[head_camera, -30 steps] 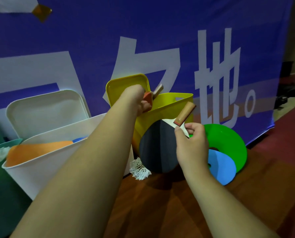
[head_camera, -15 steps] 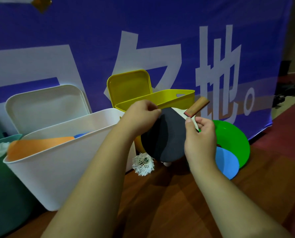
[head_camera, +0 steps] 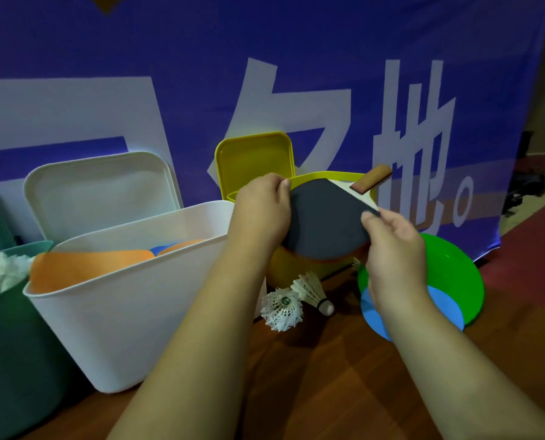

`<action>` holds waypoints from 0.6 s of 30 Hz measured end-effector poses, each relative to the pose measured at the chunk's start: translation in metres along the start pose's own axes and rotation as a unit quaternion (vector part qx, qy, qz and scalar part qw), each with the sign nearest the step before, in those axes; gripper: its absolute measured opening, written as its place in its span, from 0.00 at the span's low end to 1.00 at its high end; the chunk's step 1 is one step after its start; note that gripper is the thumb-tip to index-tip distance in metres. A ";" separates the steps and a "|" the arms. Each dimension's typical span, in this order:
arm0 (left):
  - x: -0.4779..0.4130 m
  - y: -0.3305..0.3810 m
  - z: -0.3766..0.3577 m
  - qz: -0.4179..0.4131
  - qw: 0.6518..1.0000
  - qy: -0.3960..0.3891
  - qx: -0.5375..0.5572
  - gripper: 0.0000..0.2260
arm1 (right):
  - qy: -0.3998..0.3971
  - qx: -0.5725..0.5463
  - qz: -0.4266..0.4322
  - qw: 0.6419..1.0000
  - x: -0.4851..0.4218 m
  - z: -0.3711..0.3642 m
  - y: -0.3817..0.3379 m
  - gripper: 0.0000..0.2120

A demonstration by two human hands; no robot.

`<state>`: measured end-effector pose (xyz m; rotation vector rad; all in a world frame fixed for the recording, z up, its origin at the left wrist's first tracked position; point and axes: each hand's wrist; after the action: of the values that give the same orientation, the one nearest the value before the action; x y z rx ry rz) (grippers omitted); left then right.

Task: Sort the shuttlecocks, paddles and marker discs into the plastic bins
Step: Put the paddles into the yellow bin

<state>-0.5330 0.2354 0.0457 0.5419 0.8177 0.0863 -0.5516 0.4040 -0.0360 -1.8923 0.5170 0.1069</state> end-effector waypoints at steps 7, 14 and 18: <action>-0.008 -0.027 0.012 0.028 0.983 -0.126 -0.128 0.17 | 0.011 0.074 0.004 0.997 -0.071 -0.043 -0.038 0.09; -0.012 -0.036 0.014 0.014 0.987 -0.124 -0.105 0.19 | -0.073 0.154 -0.025 0.985 -0.119 -0.106 -0.023 0.09; -0.014 -0.037 0.010 0.007 0.986 -0.121 -0.111 0.19 | -0.124 0.372 0.038 0.919 -0.127 -0.117 -0.014 0.14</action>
<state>-0.5401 0.1952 0.0426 0.3393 0.5579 0.1198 -0.6808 0.3395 0.0607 -1.0933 0.3813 0.1702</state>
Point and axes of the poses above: each hand's wrist, its own x-axis away from the middle knuckle, its own z-axis out of the back of the hand, y = z × x, and after that the axes turned 3 degrees about z, right-handed
